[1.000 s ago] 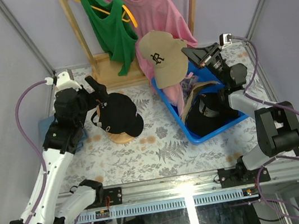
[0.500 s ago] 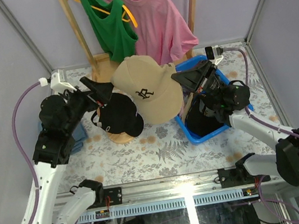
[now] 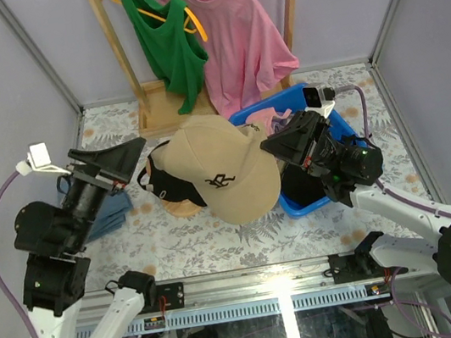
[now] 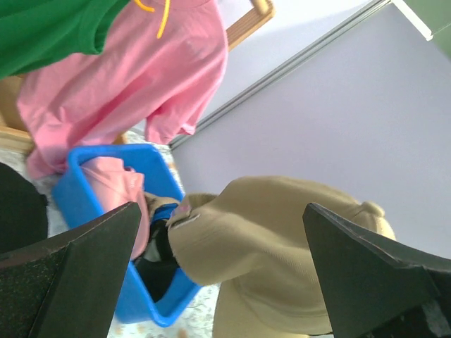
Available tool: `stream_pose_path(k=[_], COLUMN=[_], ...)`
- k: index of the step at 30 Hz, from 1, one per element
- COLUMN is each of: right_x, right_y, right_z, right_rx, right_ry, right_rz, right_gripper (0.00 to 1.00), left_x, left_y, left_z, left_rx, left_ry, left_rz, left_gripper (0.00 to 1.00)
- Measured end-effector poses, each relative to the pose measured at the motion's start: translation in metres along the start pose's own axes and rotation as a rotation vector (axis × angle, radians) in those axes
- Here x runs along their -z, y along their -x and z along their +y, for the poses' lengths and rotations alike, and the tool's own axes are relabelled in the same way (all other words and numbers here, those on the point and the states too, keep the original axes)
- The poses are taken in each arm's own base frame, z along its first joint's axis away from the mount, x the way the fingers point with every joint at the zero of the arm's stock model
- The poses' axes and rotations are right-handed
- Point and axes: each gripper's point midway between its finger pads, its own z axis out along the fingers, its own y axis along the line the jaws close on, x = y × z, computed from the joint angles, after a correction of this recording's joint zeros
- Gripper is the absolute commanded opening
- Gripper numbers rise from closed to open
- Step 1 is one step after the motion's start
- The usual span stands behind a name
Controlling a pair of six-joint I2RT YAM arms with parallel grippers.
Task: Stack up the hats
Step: Stack the hat on the hat.
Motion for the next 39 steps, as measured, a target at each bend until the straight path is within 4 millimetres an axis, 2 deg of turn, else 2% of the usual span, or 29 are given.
stream_pose_path(k=[3, 7, 21, 27, 32, 39], right_x=[-0.001, -0.002, -0.004, -0.009, -0.015, -0.017], right_y=[-0.006, -0.013, -0.047, -0.057, -0.066, -0.073], right_z=[0.009, 0.021, 0.090, 0.096, 0.095, 0.091], right_rx=[-0.011, -0.017, 0.004, 0.010, 0.009, 0.012], right_ry=[0.031, 0.072, 0.260, 0.294, 0.316, 0.328], right_rz=[0.014, 0.031, 0.153, 0.196, 0.228, 0.251], right_gripper=[0.00, 0.00, 0.00, 0.00, 0.00, 0.00], left_x=[0.010, 0.013, 0.022, 0.028, 0.033, 0.050], left_y=[0.002, -0.002, -0.028, -0.038, -0.049, -0.051], left_z=[-0.013, -0.026, -0.051, -0.068, -0.071, -0.085], left_rx=[0.081, 0.178, 0.458, 0.533, 0.563, 0.561], left_ry=[-0.037, -0.084, -0.204, -0.284, -0.299, -0.358], left_rz=[-0.007, 0.028, 0.207, 0.316, 0.396, 0.444], left_gripper=[1.00, 0.99, 1.00, 1.00, 1.00, 1.00])
